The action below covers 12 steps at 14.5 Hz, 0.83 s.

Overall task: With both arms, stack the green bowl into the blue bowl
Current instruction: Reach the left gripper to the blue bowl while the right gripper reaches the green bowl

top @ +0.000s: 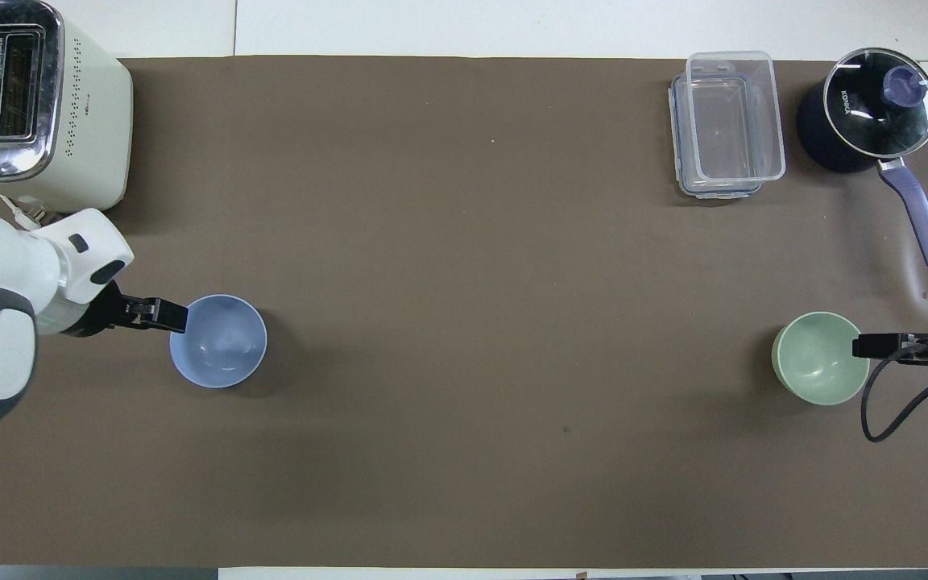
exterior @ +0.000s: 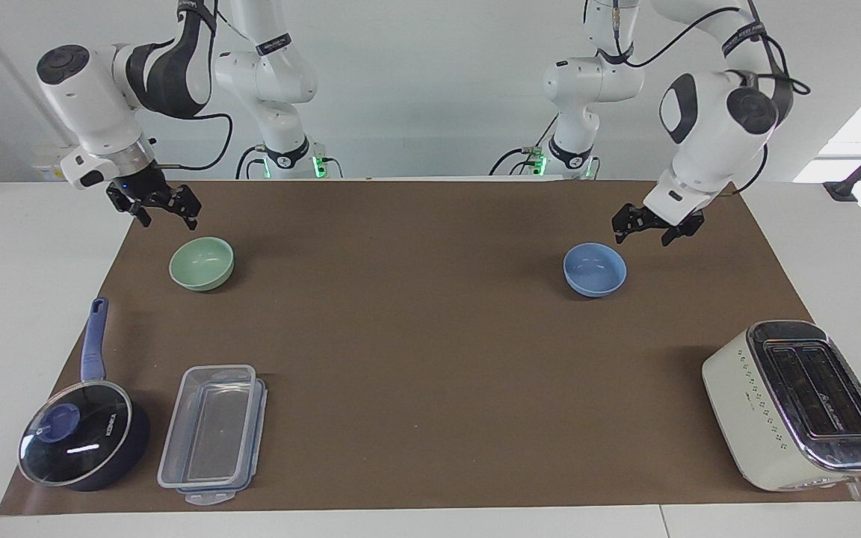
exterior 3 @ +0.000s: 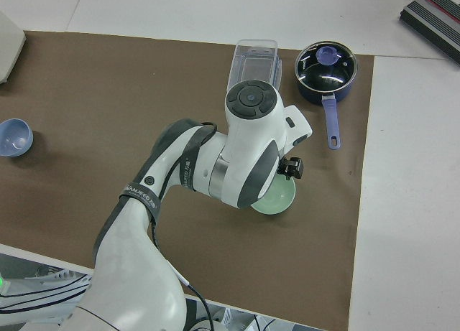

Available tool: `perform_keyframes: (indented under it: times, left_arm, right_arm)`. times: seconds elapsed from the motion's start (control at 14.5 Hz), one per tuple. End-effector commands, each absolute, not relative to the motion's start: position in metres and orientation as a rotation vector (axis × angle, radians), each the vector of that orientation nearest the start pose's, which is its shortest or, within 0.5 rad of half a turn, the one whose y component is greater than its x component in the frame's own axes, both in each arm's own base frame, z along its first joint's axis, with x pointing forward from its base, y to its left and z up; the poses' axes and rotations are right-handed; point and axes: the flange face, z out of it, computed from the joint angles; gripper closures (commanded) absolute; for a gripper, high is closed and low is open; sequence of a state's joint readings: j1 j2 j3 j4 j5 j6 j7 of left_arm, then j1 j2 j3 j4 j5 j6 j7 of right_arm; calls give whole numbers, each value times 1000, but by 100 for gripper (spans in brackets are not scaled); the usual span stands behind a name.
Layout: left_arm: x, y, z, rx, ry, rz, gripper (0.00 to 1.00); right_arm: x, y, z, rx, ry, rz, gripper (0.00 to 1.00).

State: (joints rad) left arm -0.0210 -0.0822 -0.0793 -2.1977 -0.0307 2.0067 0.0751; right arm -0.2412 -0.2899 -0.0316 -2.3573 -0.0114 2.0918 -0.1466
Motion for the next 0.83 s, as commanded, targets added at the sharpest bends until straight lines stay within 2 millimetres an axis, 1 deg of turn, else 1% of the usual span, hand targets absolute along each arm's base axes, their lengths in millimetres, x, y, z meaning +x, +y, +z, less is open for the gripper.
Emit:
perform_keyframes:
  times: [0.0, 0.07, 0.21, 0.28, 0.34, 0.48, 0.55, 0.69, 0.76]
  left_arm:
    - [483, -53, 362, -3123, 333, 152, 0]
    - [482, -52, 355, -3121, 357, 171, 2]
    - [481, -52, 351, -3118, 385, 183, 5]
    - [479, -52, 346, -3117, 389, 195, 9]
    - [477, -52, 344, -3115, 395, 198, 14]
    - [475, -51, 339, -3111, 441, 181, 27]
    - [474, -51, 337, -3108, 454, 186, 35]
    - [474, -50, 337, -3107, 458, 181, 47]
    - [475, -48, 337, -3108, 453, 176, 60]
  right_arm:
    - [427, -129, 415, -3139, 190, -87, 0]
    - [424, -139, 405, -3137, 219, -78, 0]
    - [427, -152, 384, -3148, 173, -105, 0]
    - [427, -159, 378, -3155, 159, -134, 0]
    - [427, -160, 369, -3156, 159, -139, 0]
    - [428, -163, 352, -3153, 161, -111, 0]
    - [429, -164, 346, -3152, 135, -94, 0]
    - [429, -165, 339, -3154, 14, -77, 0]
    - [428, -166, 332, -3150, 4, -54, 0]
